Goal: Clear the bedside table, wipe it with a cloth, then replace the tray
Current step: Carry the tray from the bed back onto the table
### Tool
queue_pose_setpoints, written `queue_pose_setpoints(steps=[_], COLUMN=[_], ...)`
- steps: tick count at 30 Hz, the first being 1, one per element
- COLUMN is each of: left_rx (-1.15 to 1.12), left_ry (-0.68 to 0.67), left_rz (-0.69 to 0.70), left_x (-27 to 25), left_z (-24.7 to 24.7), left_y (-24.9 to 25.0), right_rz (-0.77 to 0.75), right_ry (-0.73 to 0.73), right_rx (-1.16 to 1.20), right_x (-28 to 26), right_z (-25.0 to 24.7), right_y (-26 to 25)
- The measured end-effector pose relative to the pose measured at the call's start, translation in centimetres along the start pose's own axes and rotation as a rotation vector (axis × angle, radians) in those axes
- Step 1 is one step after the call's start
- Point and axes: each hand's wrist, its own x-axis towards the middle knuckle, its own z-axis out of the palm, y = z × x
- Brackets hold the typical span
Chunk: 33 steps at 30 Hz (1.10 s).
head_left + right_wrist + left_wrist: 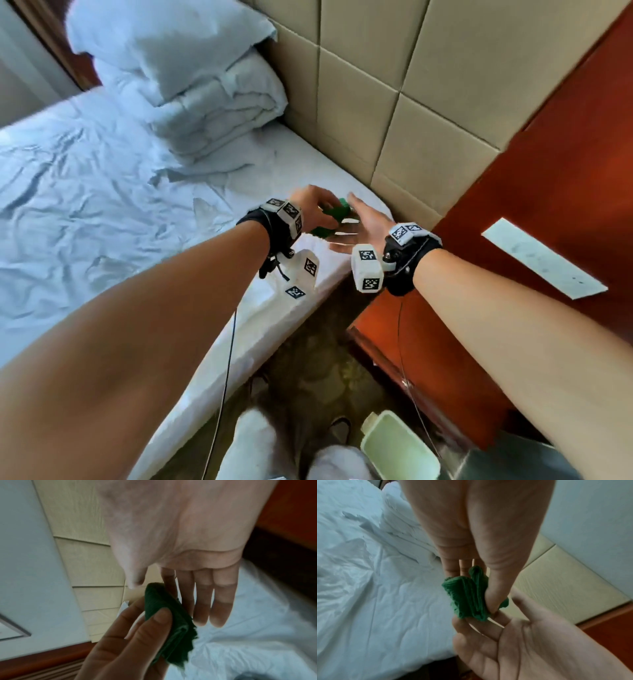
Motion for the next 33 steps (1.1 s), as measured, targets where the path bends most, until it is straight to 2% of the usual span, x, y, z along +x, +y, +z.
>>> queue_pose_setpoints(steps=[4, 7, 10, 12, 16, 19, 25, 30, 33], left_rx=[-0.031, -0.182, -0.221, -0.228, -0.297, -0.272, -0.318, -0.422, -0.448], left_ry=[0.039, 0.038, 0.121, 0.178, 0.204, 0.237, 0.241, 0.278, 0.276], left_rz=[-0.01, -0.066, -0.181, -0.281, -0.487, -0.608, -0.809, -0.985, -1.052], left_x=[-0.9, -1.5, -2.3, -3.0, -5.4, -7.6, -11.1, -12.3, -12.3], left_z=[-5.2, -8.7, -11.6, -13.0, -14.7, -14.8, -12.5, -8.0, -5.9], left_y=[-3.8, -8.0, -13.3, -17.5, -26.2, -32.0, -40.7, -45.8, -47.5], right_rz=[-0.026, -0.055, -0.128, -0.167, -0.175, -0.168, -0.042, -0.005, -0.017], right_ry=[0.043, 0.143, 0.132, 0.119, 0.119, 0.151, 0.089, 0.016, 0.0], right_rx=[-0.11, -0.468, -0.837, -0.942, -1.069, -1.16, -1.088, -1.243, -1.35], right_x=[2.4, 5.4, 8.6, 10.5, 13.9, 16.1, 20.6, 23.9, 27.7], right_z=[6.8, 10.8, 14.5, 16.9, 20.5, 22.8, 25.3, 26.4, 26.1], right_y=[-2.7, -3.5, -3.7, -3.3, -1.2, 1.1, 5.4, 7.7, 10.3])
